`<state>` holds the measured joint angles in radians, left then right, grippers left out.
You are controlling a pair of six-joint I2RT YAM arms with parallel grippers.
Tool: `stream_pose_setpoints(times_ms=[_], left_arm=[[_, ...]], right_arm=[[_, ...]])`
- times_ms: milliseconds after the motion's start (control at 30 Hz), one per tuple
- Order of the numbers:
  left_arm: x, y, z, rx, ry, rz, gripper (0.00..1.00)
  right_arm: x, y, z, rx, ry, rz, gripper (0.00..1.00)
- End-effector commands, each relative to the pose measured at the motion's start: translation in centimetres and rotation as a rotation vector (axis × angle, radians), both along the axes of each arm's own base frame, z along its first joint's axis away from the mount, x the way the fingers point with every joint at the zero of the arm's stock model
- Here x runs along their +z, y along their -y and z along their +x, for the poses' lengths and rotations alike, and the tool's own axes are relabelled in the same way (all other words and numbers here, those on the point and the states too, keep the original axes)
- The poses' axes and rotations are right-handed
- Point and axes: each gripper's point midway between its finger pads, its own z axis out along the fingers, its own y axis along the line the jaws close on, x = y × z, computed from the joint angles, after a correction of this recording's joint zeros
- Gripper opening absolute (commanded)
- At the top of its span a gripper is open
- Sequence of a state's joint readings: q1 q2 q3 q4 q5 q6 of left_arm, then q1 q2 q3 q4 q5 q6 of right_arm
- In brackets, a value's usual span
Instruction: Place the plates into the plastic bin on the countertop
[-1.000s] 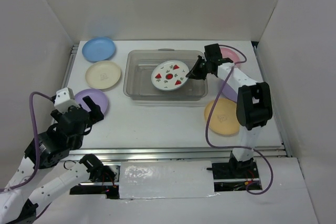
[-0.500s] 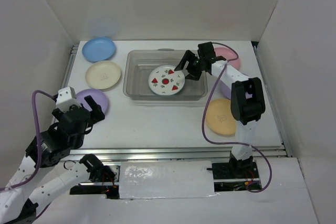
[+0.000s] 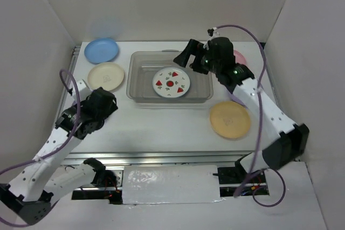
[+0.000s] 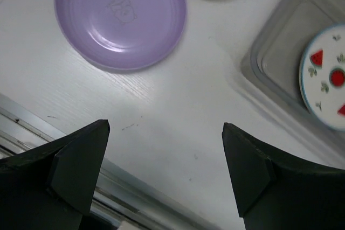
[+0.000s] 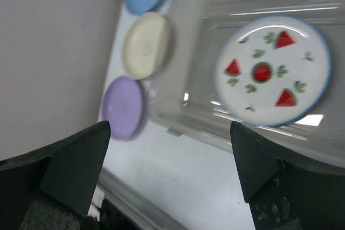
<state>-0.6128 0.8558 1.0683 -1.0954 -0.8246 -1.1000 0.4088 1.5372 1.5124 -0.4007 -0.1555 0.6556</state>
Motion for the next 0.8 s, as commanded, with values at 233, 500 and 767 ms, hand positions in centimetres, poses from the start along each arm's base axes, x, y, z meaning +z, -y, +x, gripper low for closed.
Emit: stream_pose_setpoints(times_ms=[233, 500, 767], left_arm=[[-8.1, -9.4, 4.8, 0.473, -0.074, -0.604, 0.99], [-13.9, -14.5, 5.6, 0.609, -0.12, -0.68, 0.99], [-18.1, -15.8, 5.4, 0.661, -0.227, -0.696, 0.97]], right_arm=[[4.7, -2.6, -13.6, 0.288, 0.214, 0.109, 1.0], [3.3, -3.0, -18.2, 0.409, 0.222, 0.13, 1.0], [3.6, -2.0, -19.7, 0.438, 0.257, 0.181, 1.0]])
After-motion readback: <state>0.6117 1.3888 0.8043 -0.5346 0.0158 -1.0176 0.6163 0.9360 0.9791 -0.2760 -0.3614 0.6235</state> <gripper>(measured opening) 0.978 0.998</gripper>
